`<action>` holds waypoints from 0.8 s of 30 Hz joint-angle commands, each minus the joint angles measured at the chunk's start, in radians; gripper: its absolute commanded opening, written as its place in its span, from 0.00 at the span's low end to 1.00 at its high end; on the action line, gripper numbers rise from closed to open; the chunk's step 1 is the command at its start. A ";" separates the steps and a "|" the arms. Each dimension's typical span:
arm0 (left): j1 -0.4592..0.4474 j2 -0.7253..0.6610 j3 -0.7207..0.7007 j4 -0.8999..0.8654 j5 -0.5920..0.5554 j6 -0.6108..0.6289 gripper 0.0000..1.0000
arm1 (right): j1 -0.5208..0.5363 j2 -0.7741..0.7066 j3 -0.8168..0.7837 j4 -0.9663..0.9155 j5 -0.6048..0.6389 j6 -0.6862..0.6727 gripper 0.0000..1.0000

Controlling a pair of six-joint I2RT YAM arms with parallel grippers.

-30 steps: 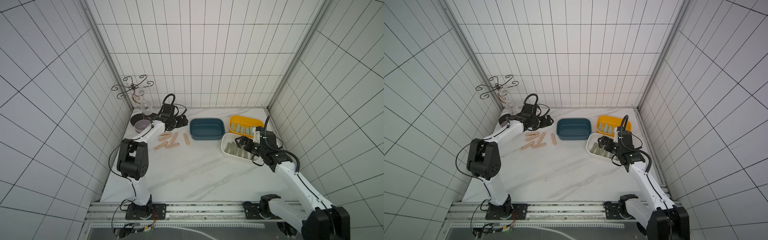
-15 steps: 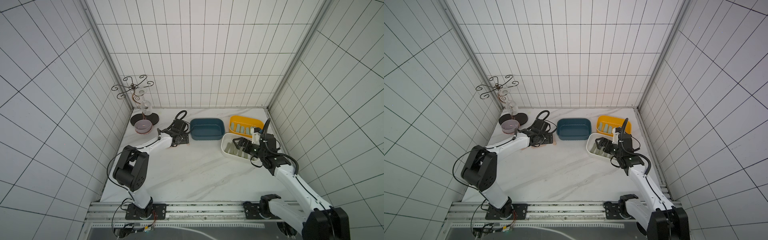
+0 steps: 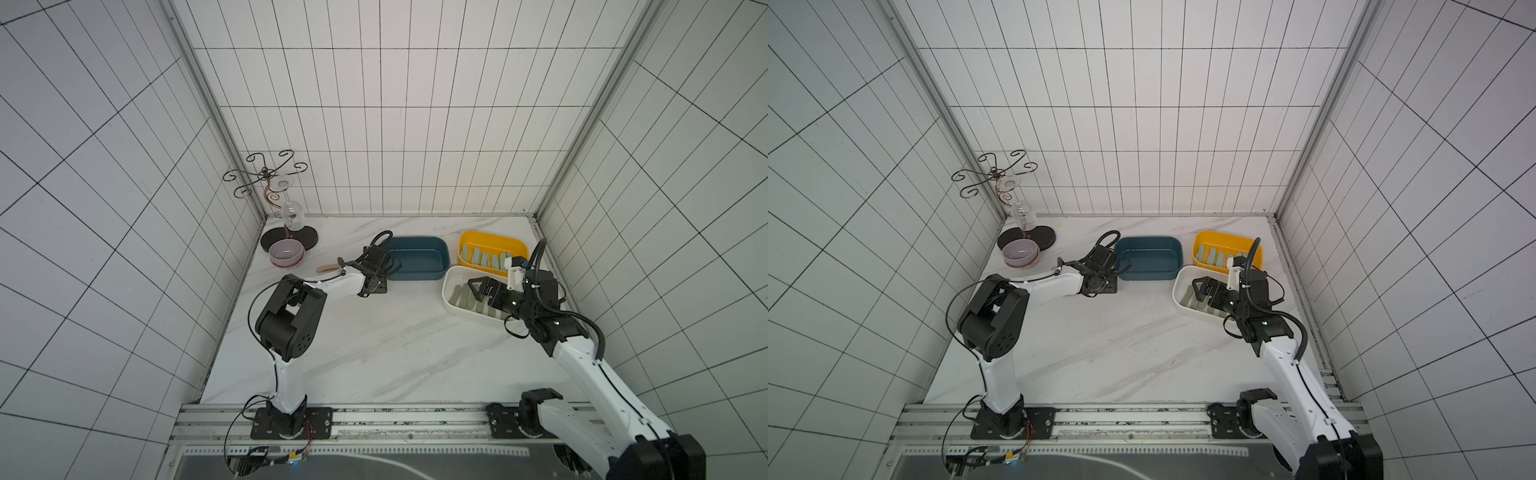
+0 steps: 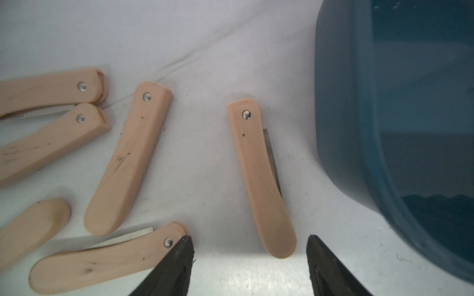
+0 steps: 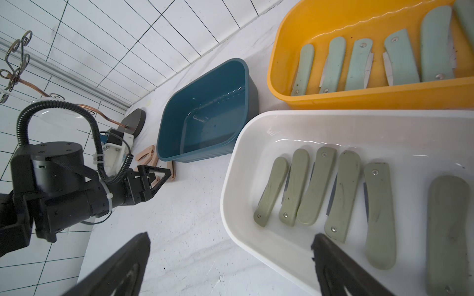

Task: Place the fruit knives into the storage box by color
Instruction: Pick up the fruit knife from the center of the board.

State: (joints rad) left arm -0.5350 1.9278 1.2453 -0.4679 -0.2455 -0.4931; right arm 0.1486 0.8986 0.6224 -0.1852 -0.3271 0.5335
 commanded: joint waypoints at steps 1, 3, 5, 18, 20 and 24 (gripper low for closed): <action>-0.001 0.029 0.040 0.040 -0.034 -0.015 0.70 | -0.006 -0.061 0.173 -0.065 -0.001 0.003 1.00; -0.001 0.045 0.050 0.040 -0.038 -0.013 0.70 | -0.006 -0.077 0.219 -0.086 -0.004 0.009 1.00; 0.000 0.059 0.059 0.041 -0.043 -0.013 0.69 | -0.007 -0.082 0.246 -0.100 -0.006 0.011 1.00; 0.021 0.104 0.067 0.052 -0.049 0.008 0.44 | -0.007 -0.070 0.278 -0.116 -0.016 0.011 1.00; 0.027 0.097 0.052 0.058 -0.048 0.011 0.41 | -0.006 -0.072 0.274 -0.117 -0.017 0.011 1.00; 0.038 0.091 0.040 0.060 -0.040 0.021 0.35 | -0.006 -0.071 0.272 -0.112 -0.016 0.013 1.00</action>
State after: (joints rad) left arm -0.5064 2.0136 1.2984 -0.4267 -0.2798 -0.4747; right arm 0.1486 0.8284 0.8070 -0.2932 -0.3309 0.5388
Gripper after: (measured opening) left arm 0.351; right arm 0.998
